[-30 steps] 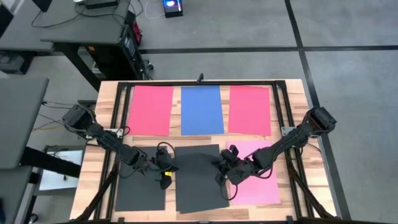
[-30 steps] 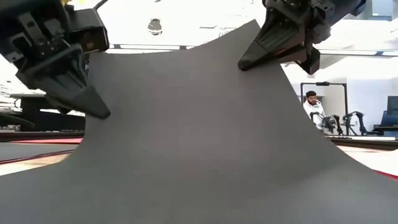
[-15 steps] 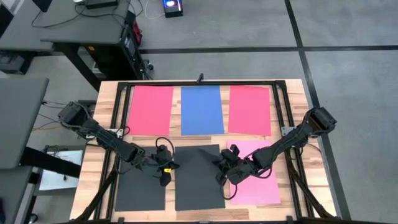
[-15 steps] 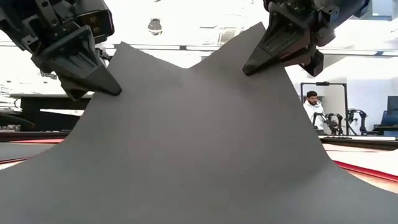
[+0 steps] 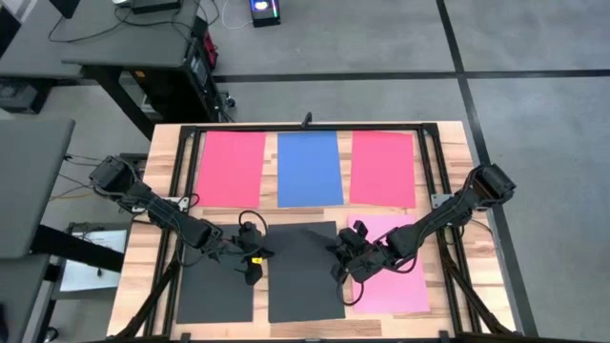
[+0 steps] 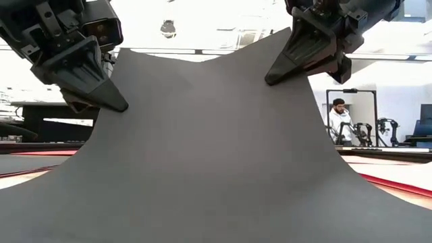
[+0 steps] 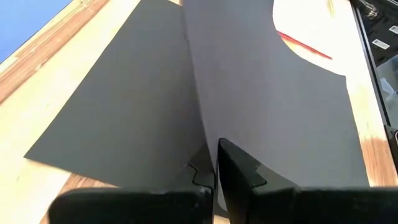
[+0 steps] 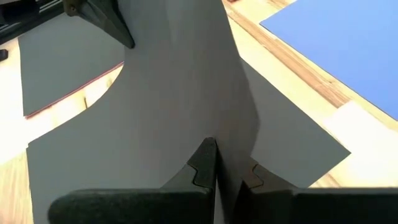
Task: Organize paper
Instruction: Stack the black paper on top of the black paper
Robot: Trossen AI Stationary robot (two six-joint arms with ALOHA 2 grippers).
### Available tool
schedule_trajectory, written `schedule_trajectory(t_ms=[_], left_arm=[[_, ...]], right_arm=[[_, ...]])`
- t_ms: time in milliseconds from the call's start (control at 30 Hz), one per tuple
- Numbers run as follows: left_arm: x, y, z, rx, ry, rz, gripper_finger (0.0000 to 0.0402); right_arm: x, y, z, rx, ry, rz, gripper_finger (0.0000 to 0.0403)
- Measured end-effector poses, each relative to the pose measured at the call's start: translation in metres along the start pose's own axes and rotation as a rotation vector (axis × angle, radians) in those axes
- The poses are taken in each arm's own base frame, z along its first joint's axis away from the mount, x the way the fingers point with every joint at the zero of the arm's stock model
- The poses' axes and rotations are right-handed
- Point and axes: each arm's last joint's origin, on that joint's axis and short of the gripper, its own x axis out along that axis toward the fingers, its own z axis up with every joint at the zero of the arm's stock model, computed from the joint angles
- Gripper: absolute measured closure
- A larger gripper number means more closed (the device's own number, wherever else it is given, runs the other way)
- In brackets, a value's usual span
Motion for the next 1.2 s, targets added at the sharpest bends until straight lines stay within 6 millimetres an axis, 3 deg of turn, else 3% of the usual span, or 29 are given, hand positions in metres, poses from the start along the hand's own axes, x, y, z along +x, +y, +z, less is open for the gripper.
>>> schedule_trajectory(t_ms=[900, 1200], left_arm=[[-0.0002, 0.0003, -0.002, 0.032, 0.033, -0.014, 0.04], [-0.0002, 0.0007, -0.0025, 0.064, 0.039, -0.012, 0.032]], right_arm=[[0.0017, -0.0016, 0.0015, -0.004, -0.003, -0.007, 0.0403], [0.0017, -0.0016, 0.0015, -0.003, -0.003, -0.007, 0.0403]])
